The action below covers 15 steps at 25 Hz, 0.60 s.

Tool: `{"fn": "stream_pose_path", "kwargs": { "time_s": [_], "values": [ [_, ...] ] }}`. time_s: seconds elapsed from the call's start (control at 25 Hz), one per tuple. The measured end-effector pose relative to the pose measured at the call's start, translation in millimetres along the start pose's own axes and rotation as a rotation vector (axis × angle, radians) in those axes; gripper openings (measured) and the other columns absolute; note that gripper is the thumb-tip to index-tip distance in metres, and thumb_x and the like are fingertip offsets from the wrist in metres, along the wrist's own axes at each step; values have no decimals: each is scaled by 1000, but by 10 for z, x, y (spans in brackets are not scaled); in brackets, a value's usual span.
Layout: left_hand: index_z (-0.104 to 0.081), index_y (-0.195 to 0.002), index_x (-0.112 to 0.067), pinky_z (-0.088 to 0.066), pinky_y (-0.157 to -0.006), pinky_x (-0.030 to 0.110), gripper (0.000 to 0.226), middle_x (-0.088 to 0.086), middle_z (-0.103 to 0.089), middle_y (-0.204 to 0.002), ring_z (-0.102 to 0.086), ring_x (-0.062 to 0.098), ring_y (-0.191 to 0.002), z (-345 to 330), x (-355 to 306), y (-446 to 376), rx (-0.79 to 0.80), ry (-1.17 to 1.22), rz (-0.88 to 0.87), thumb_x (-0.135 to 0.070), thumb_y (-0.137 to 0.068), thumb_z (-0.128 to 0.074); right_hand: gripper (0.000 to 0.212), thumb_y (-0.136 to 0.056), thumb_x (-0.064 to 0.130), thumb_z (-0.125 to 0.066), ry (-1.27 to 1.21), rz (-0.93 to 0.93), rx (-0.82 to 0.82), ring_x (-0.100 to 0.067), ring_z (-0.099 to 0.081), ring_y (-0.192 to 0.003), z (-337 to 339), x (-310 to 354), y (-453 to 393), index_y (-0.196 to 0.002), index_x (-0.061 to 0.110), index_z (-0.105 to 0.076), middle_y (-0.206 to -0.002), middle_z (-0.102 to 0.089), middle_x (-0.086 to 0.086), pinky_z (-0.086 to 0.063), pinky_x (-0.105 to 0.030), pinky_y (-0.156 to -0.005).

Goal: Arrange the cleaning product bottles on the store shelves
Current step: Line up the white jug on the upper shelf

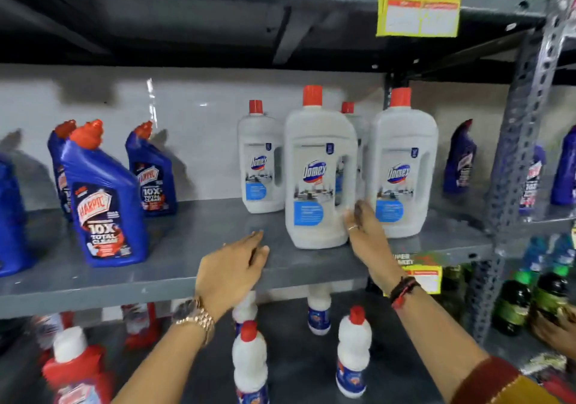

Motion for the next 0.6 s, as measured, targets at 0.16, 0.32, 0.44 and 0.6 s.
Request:
{"fn": "stream_pose_path", "kwargs": {
  "time_s": [0.16,0.32,0.44,0.6],
  "values": [
    [-25,-146,-21,-35,-108,31,67,2,-43,-146,-46,17,-130,-234,38,-283,323,544,75,-46,-90,-50,31,-96,29,-39,66,-48,68,-30,-56,-99,-15,-74,-78,-107,3,-53,-109,-60,-21,-44,-41,-89],
    [-33,-142,-14,-37,-101,20,65,0,-52,-136,-51,7,-121,-144,-4,-294,325,883,115,-23,-85,-64,29,-92,30,-48,24,-70,143,-31,-59,-99,-166,-31,-61,-104,4,-54,-106,-63,-21,-47,-46,-91],
    [-50,-130,-16,-40,-101,22,53,-3,-62,-125,-56,6,-115,-101,94,-303,280,926,150,-25,-81,-68,24,-91,30,-50,27,-89,206,-31,-60,-102,-379,20,-66,-100,8,-54,-107,-65,-17,-48,-51,-94],
    [-56,-121,-10,-45,-101,30,46,4,-64,-123,-59,15,-112,-88,319,-318,148,1044,271,-18,-79,-71,26,-89,30,-51,6,-78,266,-36,-59,-101,-654,65,-70,-97,4,-51,-106,-64,-21,-49,-56,-88]
  ]
}}
Point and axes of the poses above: each hand's wrist, its own y-axis away from the middle knuckle, its own z-axis out of the back of the hand, x = y × z, the point moved 8 cm from there along -y, towards the middle knuckle
